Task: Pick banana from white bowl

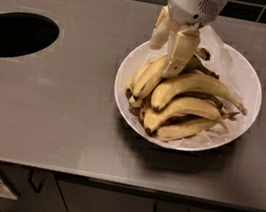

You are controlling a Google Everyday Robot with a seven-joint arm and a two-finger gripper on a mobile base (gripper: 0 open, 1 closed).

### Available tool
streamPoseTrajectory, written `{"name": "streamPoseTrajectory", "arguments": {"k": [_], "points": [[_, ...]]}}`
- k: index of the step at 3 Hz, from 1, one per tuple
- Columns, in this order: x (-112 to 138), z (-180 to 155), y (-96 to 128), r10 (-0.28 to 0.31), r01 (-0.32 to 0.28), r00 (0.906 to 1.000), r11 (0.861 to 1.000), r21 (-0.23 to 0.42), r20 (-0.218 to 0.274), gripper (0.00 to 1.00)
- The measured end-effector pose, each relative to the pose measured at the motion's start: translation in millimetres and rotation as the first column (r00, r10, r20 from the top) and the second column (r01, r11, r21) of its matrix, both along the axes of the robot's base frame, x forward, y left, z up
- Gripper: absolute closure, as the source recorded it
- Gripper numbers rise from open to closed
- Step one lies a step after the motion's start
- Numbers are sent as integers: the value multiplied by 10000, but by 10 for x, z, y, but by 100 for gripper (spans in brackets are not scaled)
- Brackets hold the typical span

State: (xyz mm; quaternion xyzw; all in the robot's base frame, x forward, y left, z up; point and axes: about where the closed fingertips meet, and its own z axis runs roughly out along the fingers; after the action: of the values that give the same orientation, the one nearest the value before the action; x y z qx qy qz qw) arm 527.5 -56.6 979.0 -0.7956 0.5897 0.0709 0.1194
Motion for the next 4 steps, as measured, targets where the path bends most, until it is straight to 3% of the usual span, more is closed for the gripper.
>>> {"name": "streamPoseTrajectory", "arguments": {"k": [2,3,4], "points": [[0,0,0,0,0,10000,10000,0,0,97],[0,0,0,0,0,10000,10000,1,1,100],[-5,96,12,-111,82,9955,9995,317,941,100]]}}
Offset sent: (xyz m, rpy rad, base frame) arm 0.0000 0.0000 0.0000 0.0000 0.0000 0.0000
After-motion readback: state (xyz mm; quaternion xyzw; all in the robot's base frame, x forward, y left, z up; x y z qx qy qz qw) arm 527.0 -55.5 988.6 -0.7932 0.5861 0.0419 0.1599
